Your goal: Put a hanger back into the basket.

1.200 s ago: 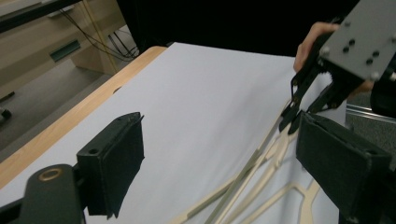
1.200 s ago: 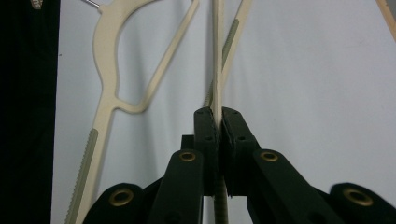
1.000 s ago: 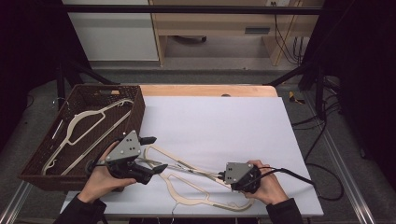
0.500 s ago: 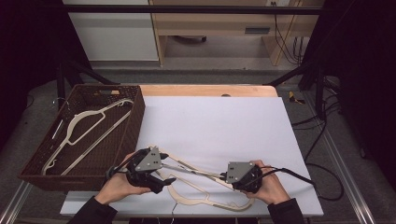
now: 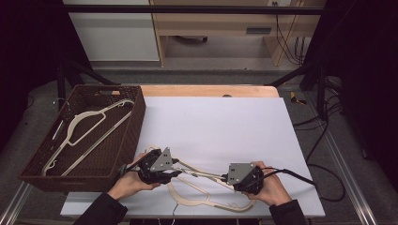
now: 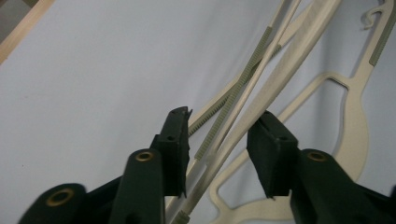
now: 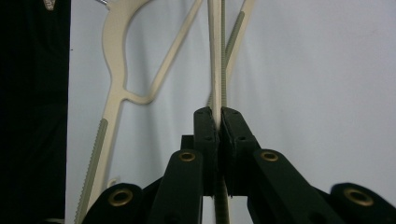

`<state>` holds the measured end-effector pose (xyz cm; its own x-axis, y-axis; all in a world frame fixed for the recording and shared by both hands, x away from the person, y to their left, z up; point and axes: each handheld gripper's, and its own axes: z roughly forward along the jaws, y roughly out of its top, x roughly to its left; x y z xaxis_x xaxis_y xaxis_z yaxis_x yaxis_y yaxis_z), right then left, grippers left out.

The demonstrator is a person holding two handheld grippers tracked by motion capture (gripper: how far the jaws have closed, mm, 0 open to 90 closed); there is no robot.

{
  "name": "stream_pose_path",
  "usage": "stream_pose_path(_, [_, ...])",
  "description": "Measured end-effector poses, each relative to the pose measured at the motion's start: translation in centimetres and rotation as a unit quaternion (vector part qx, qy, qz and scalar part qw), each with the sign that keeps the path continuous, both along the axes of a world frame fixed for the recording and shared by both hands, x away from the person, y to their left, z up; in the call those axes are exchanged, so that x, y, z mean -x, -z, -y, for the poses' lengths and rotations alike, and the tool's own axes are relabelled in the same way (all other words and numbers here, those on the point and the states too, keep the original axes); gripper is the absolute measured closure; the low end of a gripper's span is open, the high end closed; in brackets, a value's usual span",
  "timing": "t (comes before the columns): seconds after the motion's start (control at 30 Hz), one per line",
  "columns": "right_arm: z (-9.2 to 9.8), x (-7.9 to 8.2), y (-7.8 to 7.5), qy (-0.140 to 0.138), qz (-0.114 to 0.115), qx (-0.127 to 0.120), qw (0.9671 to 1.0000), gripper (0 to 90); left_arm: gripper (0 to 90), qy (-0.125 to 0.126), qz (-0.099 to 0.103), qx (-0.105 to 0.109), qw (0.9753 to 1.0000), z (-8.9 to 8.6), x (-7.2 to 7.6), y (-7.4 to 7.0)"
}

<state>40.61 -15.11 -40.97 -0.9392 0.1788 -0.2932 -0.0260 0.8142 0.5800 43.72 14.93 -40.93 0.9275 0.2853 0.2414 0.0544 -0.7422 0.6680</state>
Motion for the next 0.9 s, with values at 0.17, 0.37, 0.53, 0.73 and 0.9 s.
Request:
stream_pose_path(0.17, [0.1,-0.1,-0.1,-0.001,0.001,-0.001,1.0,85.7,72.1,0.014,0.012,-0.005,0.9998,0.1,0.2,0.0])
stream_pose_path(0.37, [0.5,-0.3,-0.5,0.025,0.0,-0.018,0.9995,83.1,76.8,0.024,0.04,-0.003,0.9989,0.4,0.9,-0.6])
stream_pose_path(0.53, [1.1,-0.7,-1.1,0.055,-0.008,-0.042,0.9976,73.7,81.6,0.033,0.056,-0.001,0.9979,0.8,1.5,-1.2])
stream_pose_path(0.73, [1.9,-1.0,-1.9,0.089,0.002,-0.081,0.9927,61.9,84.8,0.043,0.04,0.005,0.9982,1.2,2.3,-1.8])
stream_pose_path(0.9, [2.8,-0.8,-3.0,0.113,0.016,-0.143,0.9832,48.6,86.7,0.017,0.02,0.014,0.9995,1.3,2.6,-2.3])
